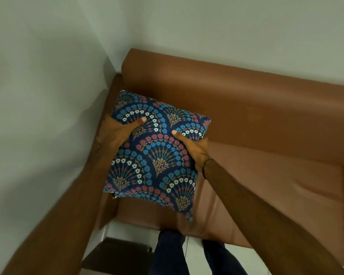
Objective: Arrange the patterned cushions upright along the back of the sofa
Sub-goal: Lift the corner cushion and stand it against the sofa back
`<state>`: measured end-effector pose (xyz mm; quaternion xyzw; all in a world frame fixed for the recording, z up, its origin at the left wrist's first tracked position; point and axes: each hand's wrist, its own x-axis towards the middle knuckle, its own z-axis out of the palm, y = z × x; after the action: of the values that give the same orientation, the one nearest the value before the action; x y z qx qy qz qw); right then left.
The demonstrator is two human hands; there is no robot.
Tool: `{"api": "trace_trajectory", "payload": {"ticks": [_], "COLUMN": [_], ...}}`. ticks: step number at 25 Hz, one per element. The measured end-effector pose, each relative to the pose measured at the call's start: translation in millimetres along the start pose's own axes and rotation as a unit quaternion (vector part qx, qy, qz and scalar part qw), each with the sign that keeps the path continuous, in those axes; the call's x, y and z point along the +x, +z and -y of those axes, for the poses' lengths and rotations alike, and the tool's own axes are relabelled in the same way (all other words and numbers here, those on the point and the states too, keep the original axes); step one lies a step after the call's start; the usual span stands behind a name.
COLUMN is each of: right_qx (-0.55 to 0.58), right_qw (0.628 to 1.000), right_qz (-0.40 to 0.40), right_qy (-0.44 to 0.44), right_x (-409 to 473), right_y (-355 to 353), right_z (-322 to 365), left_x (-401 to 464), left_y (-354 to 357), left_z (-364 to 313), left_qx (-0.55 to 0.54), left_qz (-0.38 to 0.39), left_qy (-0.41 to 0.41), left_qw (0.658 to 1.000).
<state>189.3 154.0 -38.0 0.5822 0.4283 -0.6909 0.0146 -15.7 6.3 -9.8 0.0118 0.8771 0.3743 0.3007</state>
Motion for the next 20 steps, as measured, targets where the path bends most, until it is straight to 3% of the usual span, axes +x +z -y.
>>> {"api": "trace_trajectory", "payload": {"ticks": [2, 4, 8, 14, 20], "right_qx": [0.028, 0.033, 0.024, 0.008, 0.043], "right_qw": [0.994, 0.988, 0.972, 0.972, 0.96], "right_qz": [-0.069, -0.076, -0.135, -0.143, -0.224], "right_qy": [-0.081, -0.129, -0.191, -0.185, -0.164], "right_x": [-7, -13, -11, 4, 55], "right_y": [-35, -81, -223, -476, -683], "right_z": [9, 16, 11, -42, -105], "left_x": [-29, -58, -116, -228, -297], "left_y": [16, 48, 157, 373, 602], "left_z": [-20, -38, -67, -84, -81], "left_qx": [-0.035, -0.069, -0.124, -0.101, -0.115], "left_qz": [-0.032, -0.033, 0.043, 0.15, 0.221], "left_qy": [0.044, 0.09, 0.117, 0.146, 0.147], "left_qw": [0.998, 0.993, 0.985, 0.973, 0.957]}}
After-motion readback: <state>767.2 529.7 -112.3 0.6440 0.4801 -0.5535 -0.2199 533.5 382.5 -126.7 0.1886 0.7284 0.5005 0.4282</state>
